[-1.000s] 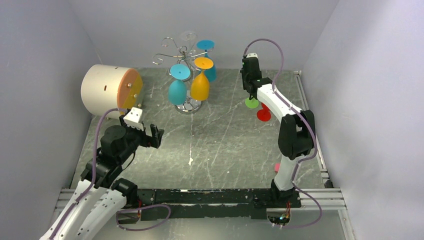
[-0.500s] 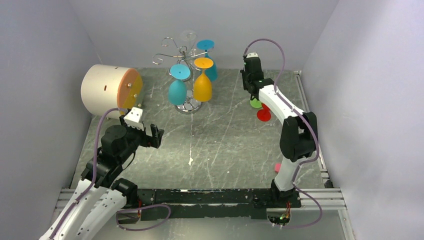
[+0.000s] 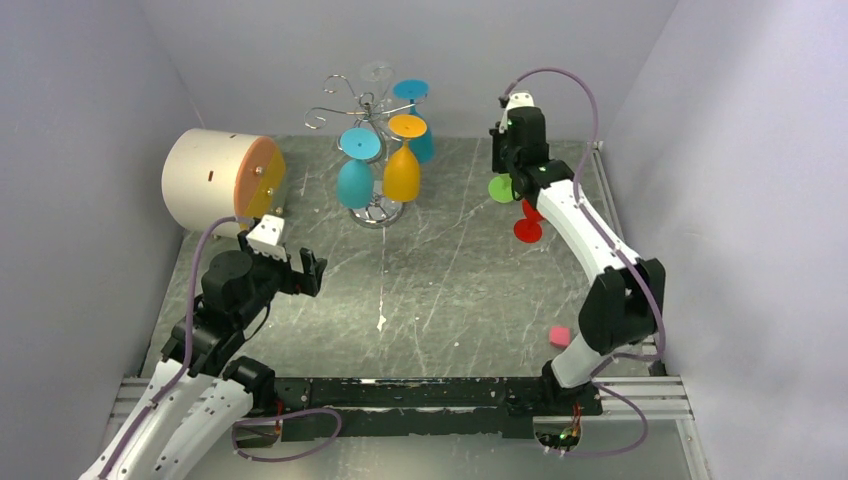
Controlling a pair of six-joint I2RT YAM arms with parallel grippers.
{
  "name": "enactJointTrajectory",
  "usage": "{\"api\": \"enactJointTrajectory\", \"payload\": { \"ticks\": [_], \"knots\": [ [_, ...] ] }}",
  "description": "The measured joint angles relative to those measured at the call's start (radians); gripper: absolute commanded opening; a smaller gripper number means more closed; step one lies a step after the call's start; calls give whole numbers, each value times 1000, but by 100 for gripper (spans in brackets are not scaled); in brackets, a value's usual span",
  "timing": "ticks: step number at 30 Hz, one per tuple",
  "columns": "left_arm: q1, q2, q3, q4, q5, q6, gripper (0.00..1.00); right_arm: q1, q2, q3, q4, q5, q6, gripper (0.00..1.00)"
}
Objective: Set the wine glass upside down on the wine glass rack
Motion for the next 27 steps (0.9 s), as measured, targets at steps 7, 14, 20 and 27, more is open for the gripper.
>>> {"api": "enactJointTrajectory", "payload": {
  "ticks": [7, 14, 20, 27],
  "knots": [
    [0, -23, -1, 19, 65, 36, 94, 4, -191, -53, 1, -76, 69, 0],
    [0, -39, -6, 90, 240, 182, 92, 6, -367, -98, -15, -182, 135, 0],
    [0, -40, 7, 95, 434, 394, 95, 10, -490, -108, -53, -212, 174, 0],
    [0, -46, 69, 133, 647, 597, 91, 10, -582, -101, -81, -379, 222, 0]
  ]
}}
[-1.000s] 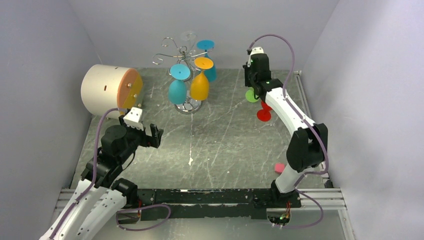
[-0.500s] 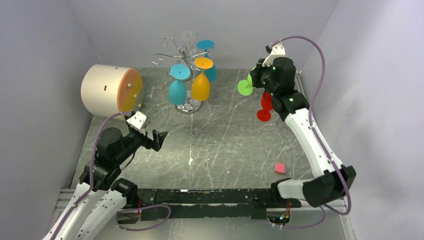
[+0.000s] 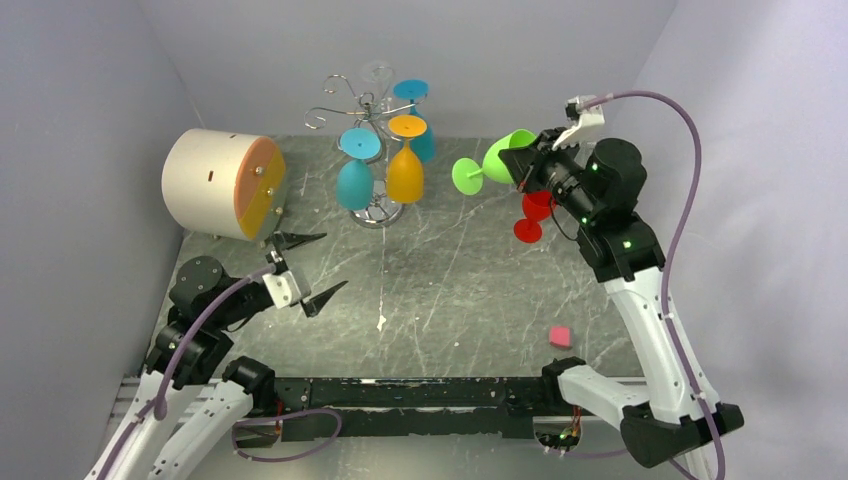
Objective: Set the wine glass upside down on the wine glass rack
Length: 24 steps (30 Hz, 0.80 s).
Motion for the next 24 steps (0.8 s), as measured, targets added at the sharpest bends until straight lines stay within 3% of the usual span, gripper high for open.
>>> {"api": "enactJointTrajectory", "payload": {
  "ticks": [10, 16, 24],
  "knots": [
    [0, 21, 89, 19, 182, 213, 84, 0, -82, 1, 127, -330, 126, 0],
    [0, 24, 125, 5, 219, 309, 82, 2, -20, 1, 231, -568, 247, 0],
    [0, 101, 160, -73, 217, 439, 75, 40, 76, -12, 292, -732, 349, 0]
  ]
}}
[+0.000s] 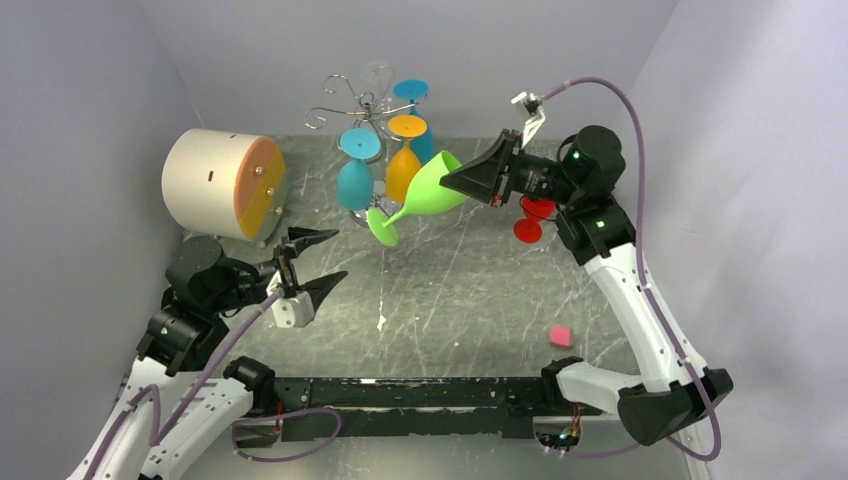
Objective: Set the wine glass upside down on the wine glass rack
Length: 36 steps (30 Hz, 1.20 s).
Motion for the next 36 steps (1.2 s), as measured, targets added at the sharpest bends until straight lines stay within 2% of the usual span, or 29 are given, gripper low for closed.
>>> {"api": "enactJointTrajectory", "payload": {
  "ticks": [6, 12, 21, 24, 29, 31, 34, 36],
  "knots": [
    [0, 40, 0, -40, 7, 55, 71, 81, 59, 0, 6, -52, 10, 0],
    [0, 56, 0, -68, 14, 85, 72, 140, 84, 0, 11, -60, 9, 0],
    [0, 84, 10, -90, 35, 116, 59, 198, 106, -2, 46, -79, 11, 0],
    [0, 104, 20, -101, 37, 130, 47, 200, 111, -7, 53, -80, 10, 0],
    [0, 103, 21, -120, 37, 140, 17, 206, 111, -10, 61, -79, 5, 0],
    [0, 103, 21, -130, 38, 143, 8, 206, 111, -10, 69, -77, 2, 8],
    [-1, 103, 22, -149, 53, 161, 7, 206, 111, -12, 77, -72, 2, 21],
    [-2, 100, 22, -157, 57, 162, 7, 206, 111, -14, 87, -66, -6, 34]
  ]
}}
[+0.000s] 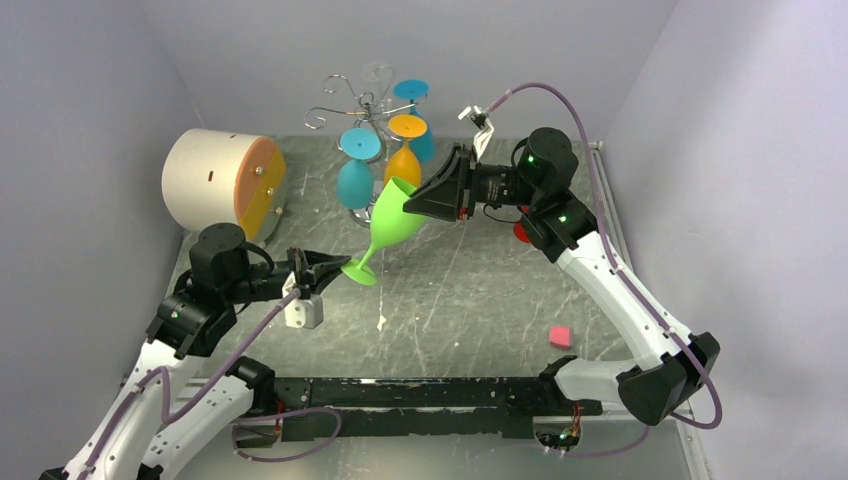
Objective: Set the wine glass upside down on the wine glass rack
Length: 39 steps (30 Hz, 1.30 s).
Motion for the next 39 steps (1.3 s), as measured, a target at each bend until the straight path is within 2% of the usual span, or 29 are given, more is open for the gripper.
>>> {"api": "enactJointTrajectory", "payload": {
  "ticks": [5, 6, 7, 15, 20, 26, 30, 34, 39],
  "knots": [
    [0, -32, -3, 4, -6, -11, 7, 0, -3, 0, 10, 23, -23, 68],
    [0, -42, -8, 10, -11, -20, 7, 0, -7, -1, 9, 29, -26, 87],
    [0, -53, -14, 17, -15, -30, 7, 0, -13, -3, 10, 40, -34, 98],
    [2, -147, -69, 130, -124, -135, 7, 1, -141, -42, 13, 154, -77, 100],
    [2, -177, -93, 238, -214, -271, 7, 1, -220, -60, 18, 251, -100, 100],
    [2, -180, -100, 382, -346, -563, 7, 1, -266, -95, 29, 342, -108, 100],
    [2, -169, -90, 423, -463, -785, 7, 1, -272, -105, 31, 382, -118, 100],
    [2, -107, 11, 366, -643, -1038, 7, 1, -272, -106, 30, 402, -126, 100],
    [2, -23, 130, 308, -768, -1293, 7, 1, -274, -114, 31, 422, -133, 100]
  ]
}}
